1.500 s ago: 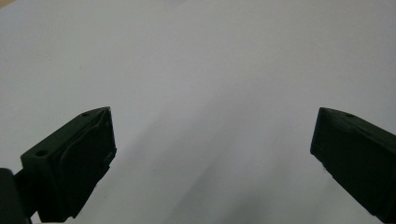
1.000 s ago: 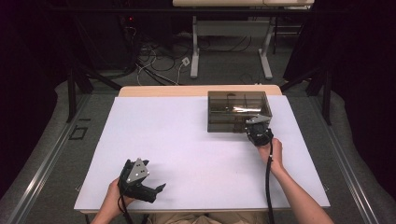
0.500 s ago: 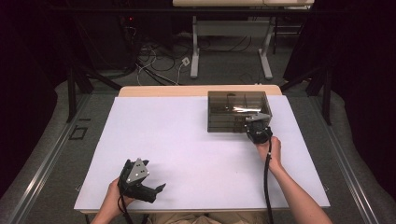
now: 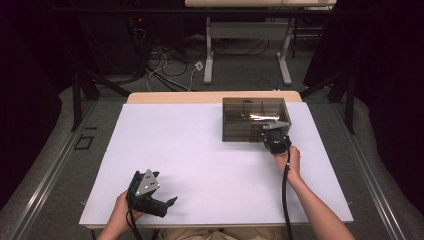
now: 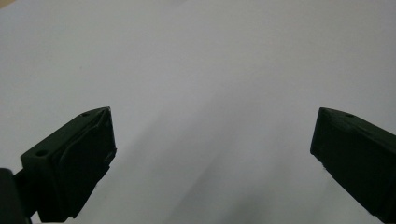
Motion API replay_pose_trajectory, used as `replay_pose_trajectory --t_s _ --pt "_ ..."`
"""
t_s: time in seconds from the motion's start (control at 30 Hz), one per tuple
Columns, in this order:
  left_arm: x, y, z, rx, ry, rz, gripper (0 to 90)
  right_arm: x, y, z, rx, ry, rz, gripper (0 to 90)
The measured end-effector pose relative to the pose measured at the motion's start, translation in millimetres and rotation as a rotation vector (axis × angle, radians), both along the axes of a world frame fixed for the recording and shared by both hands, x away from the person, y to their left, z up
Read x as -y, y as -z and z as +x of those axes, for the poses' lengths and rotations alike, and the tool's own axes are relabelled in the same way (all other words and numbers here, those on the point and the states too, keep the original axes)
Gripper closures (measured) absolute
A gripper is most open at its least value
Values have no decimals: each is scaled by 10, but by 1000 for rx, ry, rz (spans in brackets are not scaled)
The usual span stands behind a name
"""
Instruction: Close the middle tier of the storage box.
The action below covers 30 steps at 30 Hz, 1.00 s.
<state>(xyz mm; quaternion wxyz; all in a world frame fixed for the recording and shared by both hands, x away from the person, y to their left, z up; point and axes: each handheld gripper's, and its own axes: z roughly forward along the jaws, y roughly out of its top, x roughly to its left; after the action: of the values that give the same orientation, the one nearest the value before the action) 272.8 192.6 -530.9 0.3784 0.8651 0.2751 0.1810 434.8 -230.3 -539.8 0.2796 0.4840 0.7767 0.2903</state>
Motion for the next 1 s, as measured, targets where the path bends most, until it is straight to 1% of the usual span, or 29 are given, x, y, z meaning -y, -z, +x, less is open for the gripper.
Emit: replay_pose_trajectory --t_s 0.13,0.27,0.47,0.5,0.53,0.57,0.6,0.67,0.7,0.77,0.83,0.97,1.0 --pt "-3 -1 -1 1 0 0 2 11 -1 -9 -14 -5 5 872" --pt "-4 -1 -1 1 0 0 2 31 -14 -33 -15 -3 11 838" --pt "-2 -3 -1 0 -1 2 2 52 -18 -86 -37 -22 17 779" --pt "-2 -1 -1 1 -1 0 2 60 -22 -100 -39 -28 10 769" --pt "-2 -1 -1 1 -1 1 2 57 -21 -110 -40 -27 16 752" --pt "-2 -1 0 0 -1 1 2 67 -28 -123 -41 -38 10 731" --pt "0 -1 0 0 -1 1 2 68 -30 -137 -44 -44 18 714" --pt "1 -2 -1 0 -1 2 2 76 -40 -159 -47 -48 22 670" --pt "1 -3 -2 -1 -1 2 2 84 -50 -175 -55 -56 21 634" --pt "0 -5 -3 1 0 4 2 93 -64 -203 -55 -68 27 599" --pt "-2 -5 -2 2 0 4 2 93 -74 -235 -61 -68 32 541" --pt "1 -3 -1 1 -2 3 2 110 -103 -291 -71 -68 41 454" --pt "1 -4 -2 2 0 3 2 119 -113 -303 -70 -77 42 437"
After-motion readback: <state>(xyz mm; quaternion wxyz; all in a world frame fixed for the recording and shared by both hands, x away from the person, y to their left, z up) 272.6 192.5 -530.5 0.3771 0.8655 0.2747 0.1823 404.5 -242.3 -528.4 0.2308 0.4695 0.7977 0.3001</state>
